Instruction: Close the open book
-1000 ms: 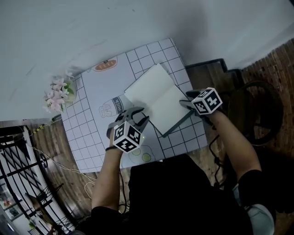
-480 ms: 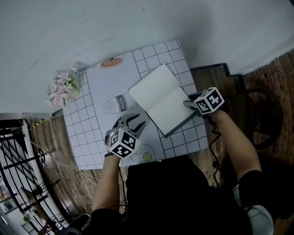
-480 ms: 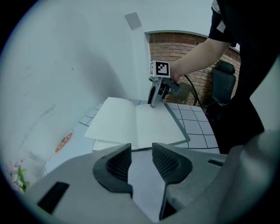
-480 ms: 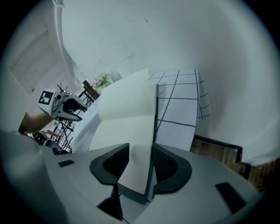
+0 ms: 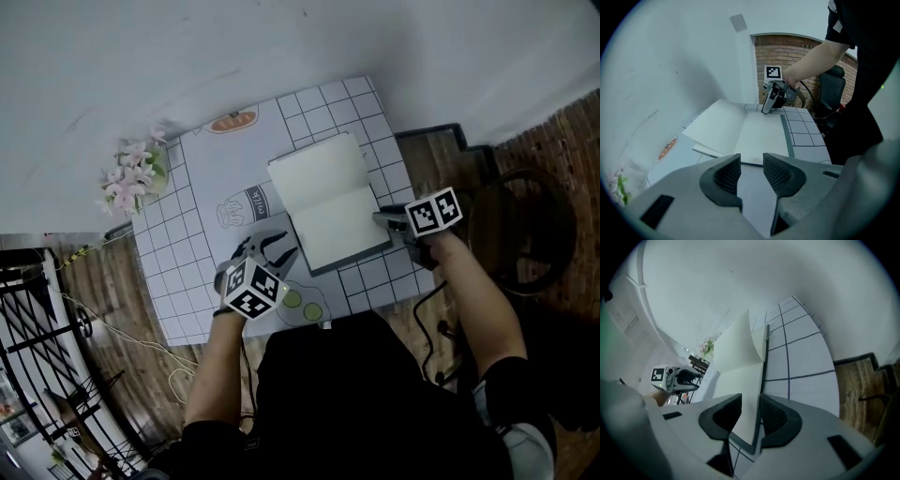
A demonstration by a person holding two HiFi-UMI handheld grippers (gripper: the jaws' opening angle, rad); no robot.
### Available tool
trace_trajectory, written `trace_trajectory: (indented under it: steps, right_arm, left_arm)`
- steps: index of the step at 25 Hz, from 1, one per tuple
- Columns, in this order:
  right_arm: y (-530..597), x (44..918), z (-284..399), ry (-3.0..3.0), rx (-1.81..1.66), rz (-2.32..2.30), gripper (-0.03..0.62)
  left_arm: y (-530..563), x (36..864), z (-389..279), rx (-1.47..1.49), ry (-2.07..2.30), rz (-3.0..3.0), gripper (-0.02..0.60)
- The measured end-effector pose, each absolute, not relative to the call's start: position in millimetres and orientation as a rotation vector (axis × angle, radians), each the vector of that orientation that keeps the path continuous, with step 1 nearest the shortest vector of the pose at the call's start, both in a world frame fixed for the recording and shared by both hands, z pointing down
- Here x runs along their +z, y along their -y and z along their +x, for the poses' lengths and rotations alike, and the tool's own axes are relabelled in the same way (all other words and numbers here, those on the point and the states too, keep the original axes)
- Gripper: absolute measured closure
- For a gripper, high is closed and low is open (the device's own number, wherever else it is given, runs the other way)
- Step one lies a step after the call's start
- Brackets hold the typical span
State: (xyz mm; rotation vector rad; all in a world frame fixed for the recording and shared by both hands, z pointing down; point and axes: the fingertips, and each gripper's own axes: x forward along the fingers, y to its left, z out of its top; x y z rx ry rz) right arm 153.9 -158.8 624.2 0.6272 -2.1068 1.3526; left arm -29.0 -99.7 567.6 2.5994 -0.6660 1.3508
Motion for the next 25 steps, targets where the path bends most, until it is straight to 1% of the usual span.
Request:
trace_trajectory:
  steps: [4,9,15,21,25]
  right_arm:
    - [146.2,621.4,137.2,2.124,1.405,0.643,0.476]
    - [128.4,614.9,108.2,2.146,1.319,0.589,0.476]
    - [130.6,604.0,74.9,2.201,1.353,0.649,0.499]
    - [137.2,592.4,65.3,2.237,1.428,0.733,0.494]
    - [150.2,579.2,64.1,2.284,1.412,0.776,0.487]
  left_arm:
    - [91.5,565.8,-38.2,1.353,0.656,2.614,0.426]
    - [76.8,564.8,-51.6,1.359,0.637,2.621,0.426]
    - [64.5,567.8,-70.8,1.354,0.635,2.615,0.426]
    - [52.9,569.7,-83.3,1.351,0.633,2.606,0.426]
    - [49.8,568.5,-86.8,1.344,0.635,2.609,0.426]
